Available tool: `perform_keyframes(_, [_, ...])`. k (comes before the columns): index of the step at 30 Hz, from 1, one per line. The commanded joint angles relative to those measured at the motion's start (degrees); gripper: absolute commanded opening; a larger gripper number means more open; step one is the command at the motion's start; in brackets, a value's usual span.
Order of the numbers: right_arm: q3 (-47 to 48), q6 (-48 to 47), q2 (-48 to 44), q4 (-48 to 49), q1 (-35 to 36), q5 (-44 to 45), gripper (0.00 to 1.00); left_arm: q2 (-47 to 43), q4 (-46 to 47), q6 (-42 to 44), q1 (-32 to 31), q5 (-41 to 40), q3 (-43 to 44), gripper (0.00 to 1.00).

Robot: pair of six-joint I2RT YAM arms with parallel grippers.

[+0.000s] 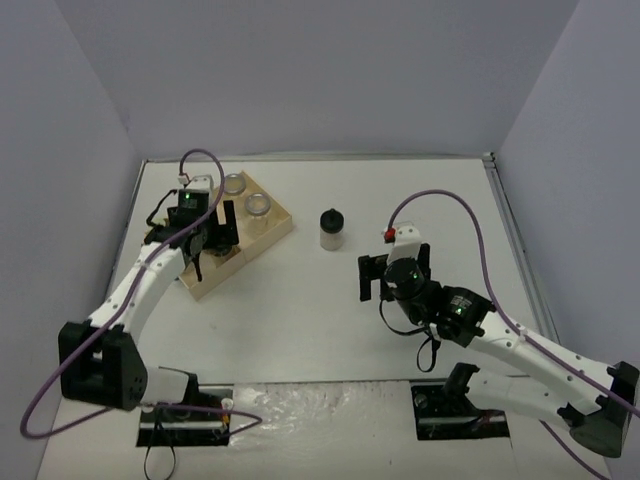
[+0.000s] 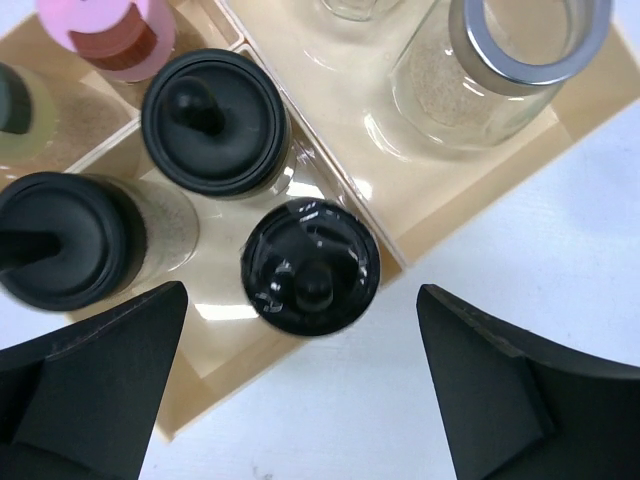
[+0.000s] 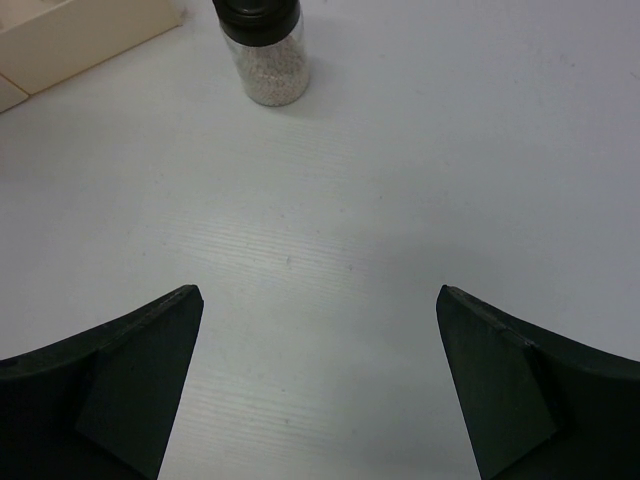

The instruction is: Organize the condiment bottles

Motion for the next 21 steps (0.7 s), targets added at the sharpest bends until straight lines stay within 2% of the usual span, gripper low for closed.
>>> perform_keyframes(1, [6.37, -6.5, 9.14, 11.16, -2.69, -4.98, 1.0, -12.8, -6.19, 3.17, 0.24, 1.06, 2.94, 0.97])
perform_keyframes(2, [7.07, -7.12, 12.42, 13.23, -5.18, -6.76, 1.0, -17.36, -6.74, 4.13, 0.24, 1.15, 1.95, 0.97])
perform_keyframes(3, [7.78, -7.48, 12.55, 13.31, -5.27, -6.83, 1.0, -17.53, -7.1, 4.16, 0.24, 1.32, 0.65, 0.97])
perform_keyframes(5, [9.5, -9.26, 18.79, 17.21, -9.18, -12.04, 1.0, -26.93, -8.04, 3.86, 0.25, 1.59, -3.21, 0.97])
perform_keyframes(10, [16.01, -16.83, 29.27, 23.44, -12.27, -13.72, 1.0, -40.14, -7.04, 2.24, 0.24, 3.77, -14.17, 0.97])
perform_keyframes(12, [18.04, -19.13, 34.22, 26.16, -12.82, -15.66, 1.0, -43.99, -6.85, 2.06, 0.24, 3.79, -15.72, 0.97])
perform_keyframes(21, [28.69, -22.26, 50.07, 31.14, -17.52, -19.96, 1.0, -43.76, -7.02, 3.72, 0.24, 2.56, -15.16, 0.97])
